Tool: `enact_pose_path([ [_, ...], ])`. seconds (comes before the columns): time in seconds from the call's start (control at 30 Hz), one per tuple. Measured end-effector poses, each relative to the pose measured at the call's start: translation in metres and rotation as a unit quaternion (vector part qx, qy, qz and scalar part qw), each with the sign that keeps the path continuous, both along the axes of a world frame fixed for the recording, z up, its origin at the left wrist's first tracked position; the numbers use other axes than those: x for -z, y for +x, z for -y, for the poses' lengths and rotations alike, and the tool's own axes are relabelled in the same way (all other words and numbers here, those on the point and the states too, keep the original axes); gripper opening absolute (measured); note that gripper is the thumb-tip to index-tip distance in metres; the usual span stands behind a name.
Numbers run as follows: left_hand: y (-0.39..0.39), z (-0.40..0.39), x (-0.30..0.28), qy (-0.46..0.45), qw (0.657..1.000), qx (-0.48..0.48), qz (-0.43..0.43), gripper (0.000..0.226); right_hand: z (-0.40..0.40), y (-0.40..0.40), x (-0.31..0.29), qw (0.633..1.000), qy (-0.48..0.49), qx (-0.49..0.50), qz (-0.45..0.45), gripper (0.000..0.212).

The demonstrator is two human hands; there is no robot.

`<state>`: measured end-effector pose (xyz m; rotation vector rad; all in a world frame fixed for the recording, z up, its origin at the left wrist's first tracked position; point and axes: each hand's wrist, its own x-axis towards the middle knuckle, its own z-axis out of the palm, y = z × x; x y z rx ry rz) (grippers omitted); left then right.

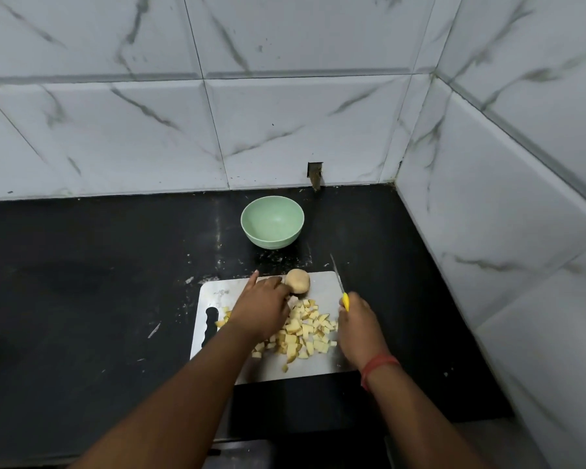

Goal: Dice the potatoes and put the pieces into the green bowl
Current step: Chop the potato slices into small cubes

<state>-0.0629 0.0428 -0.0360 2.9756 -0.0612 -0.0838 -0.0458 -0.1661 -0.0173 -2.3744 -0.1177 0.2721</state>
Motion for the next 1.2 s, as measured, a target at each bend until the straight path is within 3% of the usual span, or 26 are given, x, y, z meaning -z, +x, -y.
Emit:
enact_pose_path([
  [0.17, -0.003, -0.007, 0.0, -0.012, 0.999, -0.017, -0.042, 0.043, -0.014, -0.003, 0.01, 0.996, -0.02, -0.09, 0.0, 0.011],
  [0.37, -0.005, -0.015, -0.003, -0.032, 0.998, -0.023, -0.042, 0.039, -0.01, 0.007, 0.012, 0.999, 0.018, -0.019, 0.04, 0.011],
  [0.57, -0.006, -0.02, -0.008, -0.021, 0.995, -0.096, -0.025, 0.03, -0.029, -0.001, 0.018, 0.989, 0.002, -0.146, 0.011, 0.02],
  [0.7, -0.007, -0.026, -0.005, -0.015, 0.996, -0.076, -0.035, 0.027, -0.025, 0.002, 0.019, 0.995, 0.03, -0.057, 0.076, 0.021],
  [0.87, -0.007, -0.032, -0.004, -0.012, 0.995, -0.078, -0.054, 0.034, -0.031, -0.005, 0.028, 0.991, -0.002, -0.13, 0.029, 0.023],
  [1.0, -0.007, -0.04, -0.005, -0.03, 0.995, -0.082, -0.054, 0.04, -0.027, -0.005, 0.03, 0.992, 0.065, -0.074, 0.079, 0.018],
  [1.2, -0.006, -0.049, -0.01, -0.075, 0.99, -0.118, -0.001, 0.04, -0.025, -0.008, 0.032, 0.993, 0.079, -0.071, 0.045, 0.021],
])
